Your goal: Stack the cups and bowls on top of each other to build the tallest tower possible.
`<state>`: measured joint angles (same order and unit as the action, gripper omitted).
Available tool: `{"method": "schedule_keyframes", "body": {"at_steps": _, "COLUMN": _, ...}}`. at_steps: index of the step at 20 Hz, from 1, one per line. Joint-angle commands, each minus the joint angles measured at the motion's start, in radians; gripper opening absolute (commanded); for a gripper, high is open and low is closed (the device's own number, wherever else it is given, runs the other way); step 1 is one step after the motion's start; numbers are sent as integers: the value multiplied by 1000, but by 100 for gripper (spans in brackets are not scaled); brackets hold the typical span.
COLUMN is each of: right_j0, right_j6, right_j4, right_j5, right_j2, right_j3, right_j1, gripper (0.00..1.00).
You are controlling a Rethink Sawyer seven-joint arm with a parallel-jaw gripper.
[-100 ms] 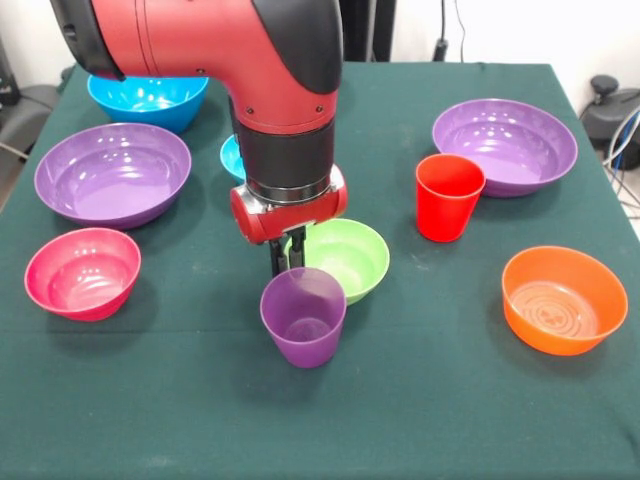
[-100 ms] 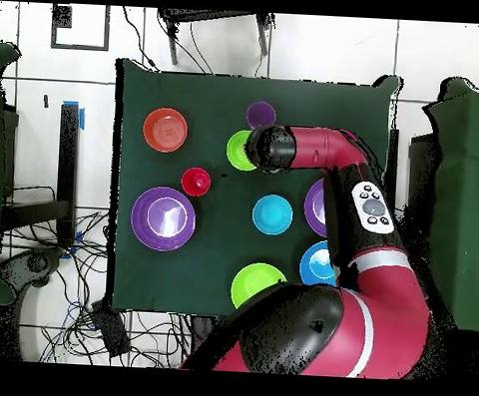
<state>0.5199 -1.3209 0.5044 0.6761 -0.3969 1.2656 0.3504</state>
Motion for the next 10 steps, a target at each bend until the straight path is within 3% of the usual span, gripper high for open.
{"method": "schedule_keyframes", "body": {"at_steps": 1, "right_j0": -38, "right_j6": -59, "right_j4": 14, "right_j5": 108, "right_j2": 70, "right_j3": 46, "right_j1": -139, "gripper": 0}}
{"method": "schedule_keyframes", "body": {"at_steps": 10, "right_j0": -45, "right_j6": -90, "right_j4": -6, "right_j5": 54, "right_j2": 99, "right_j3": 92, "right_j1": -134, "gripper": 0}}
